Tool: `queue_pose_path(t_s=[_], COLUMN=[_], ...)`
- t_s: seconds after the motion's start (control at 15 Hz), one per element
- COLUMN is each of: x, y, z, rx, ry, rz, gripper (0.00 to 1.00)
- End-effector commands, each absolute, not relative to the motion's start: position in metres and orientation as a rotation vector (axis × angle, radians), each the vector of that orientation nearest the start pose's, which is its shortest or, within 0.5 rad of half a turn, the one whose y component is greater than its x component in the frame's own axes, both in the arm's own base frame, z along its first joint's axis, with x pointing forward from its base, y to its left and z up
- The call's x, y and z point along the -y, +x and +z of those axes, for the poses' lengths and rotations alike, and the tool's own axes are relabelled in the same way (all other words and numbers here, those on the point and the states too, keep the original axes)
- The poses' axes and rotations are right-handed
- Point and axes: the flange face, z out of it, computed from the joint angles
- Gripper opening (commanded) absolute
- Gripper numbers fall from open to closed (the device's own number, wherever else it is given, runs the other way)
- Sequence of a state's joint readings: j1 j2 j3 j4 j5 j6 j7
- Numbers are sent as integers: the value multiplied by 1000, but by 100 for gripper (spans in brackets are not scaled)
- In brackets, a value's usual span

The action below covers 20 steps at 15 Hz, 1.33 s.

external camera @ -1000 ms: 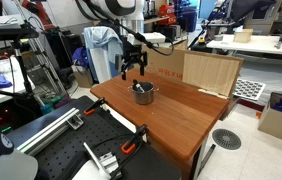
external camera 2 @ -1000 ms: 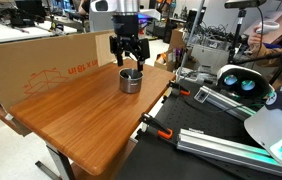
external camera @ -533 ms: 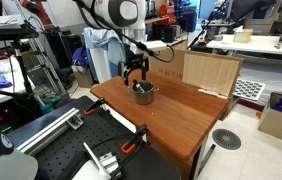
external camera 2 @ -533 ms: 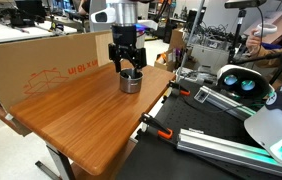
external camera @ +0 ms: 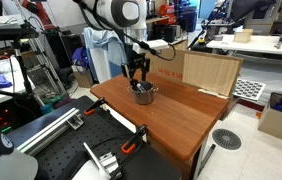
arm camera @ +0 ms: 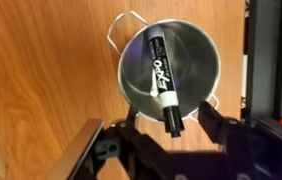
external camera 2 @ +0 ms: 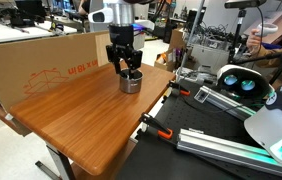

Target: Take the black marker out of the silver pot

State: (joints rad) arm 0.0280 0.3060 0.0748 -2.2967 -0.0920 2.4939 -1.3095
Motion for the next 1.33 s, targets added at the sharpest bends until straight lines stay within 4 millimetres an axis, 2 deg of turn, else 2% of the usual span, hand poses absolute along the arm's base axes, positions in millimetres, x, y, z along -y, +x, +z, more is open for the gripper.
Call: queue_pose_path(t_s=[0.0, 0.27, 0.33, 0.4, 0.8, 1.0, 1.27], x=[-54, -55, -55, -55, -54, -55, -56], y=[518, 518, 519, 519, 520, 522, 529], z=[203, 204, 204, 206, 215, 231, 264], rx=[2115, 2117, 2117, 2115, 2065, 2039, 2017], ry=[-2274, -2269, -2270, -2273, -2334, -2359, -2426], rz=[147, 144, 139, 131, 127, 96, 24], gripper=[36, 6, 1, 5, 6, 6, 6])
